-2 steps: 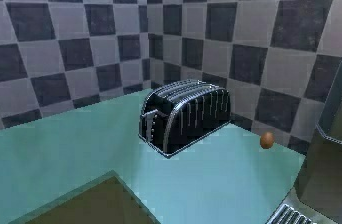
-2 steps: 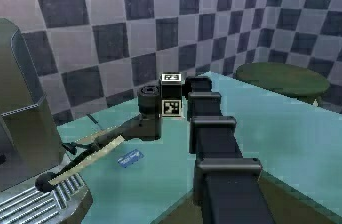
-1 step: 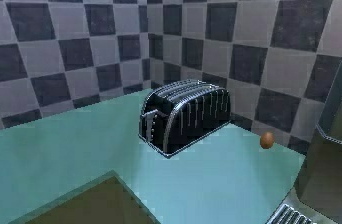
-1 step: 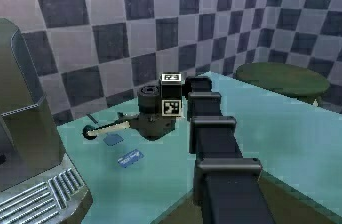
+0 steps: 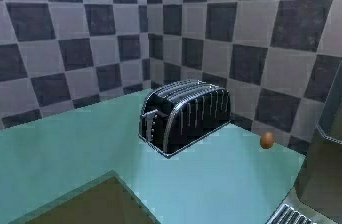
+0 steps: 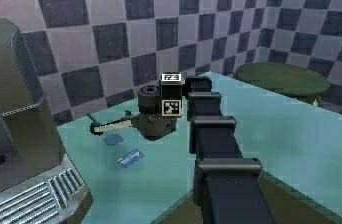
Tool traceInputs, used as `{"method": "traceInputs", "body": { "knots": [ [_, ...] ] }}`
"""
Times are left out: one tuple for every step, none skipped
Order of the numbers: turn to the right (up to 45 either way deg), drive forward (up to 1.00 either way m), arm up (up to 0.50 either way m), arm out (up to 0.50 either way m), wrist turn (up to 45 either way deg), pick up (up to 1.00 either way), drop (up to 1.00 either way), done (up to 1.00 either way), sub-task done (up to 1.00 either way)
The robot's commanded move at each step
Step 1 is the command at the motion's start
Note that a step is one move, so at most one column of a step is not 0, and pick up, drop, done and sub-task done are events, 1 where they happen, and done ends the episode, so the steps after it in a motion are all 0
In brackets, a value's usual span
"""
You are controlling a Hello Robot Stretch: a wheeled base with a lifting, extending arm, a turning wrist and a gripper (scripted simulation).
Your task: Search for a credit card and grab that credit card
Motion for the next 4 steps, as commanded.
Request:
{"method": "traceInputs", "body": {
  "knots": [
    [0.0,0.0,-0.16,0.0,0.0,0.0,0.0,0.0,0.0],
    [0.0,0.0,0.0,0.0,0.0,1.0,0.0,0.0,0.0],
    [0.0,0.0,0.1,0.0,0.0,0.0,0.0,0.0,0.0],
    [0.0,0.0,0.0,0.0,0.0,0.0,0.0,1.0,0.0]
  ]
}}
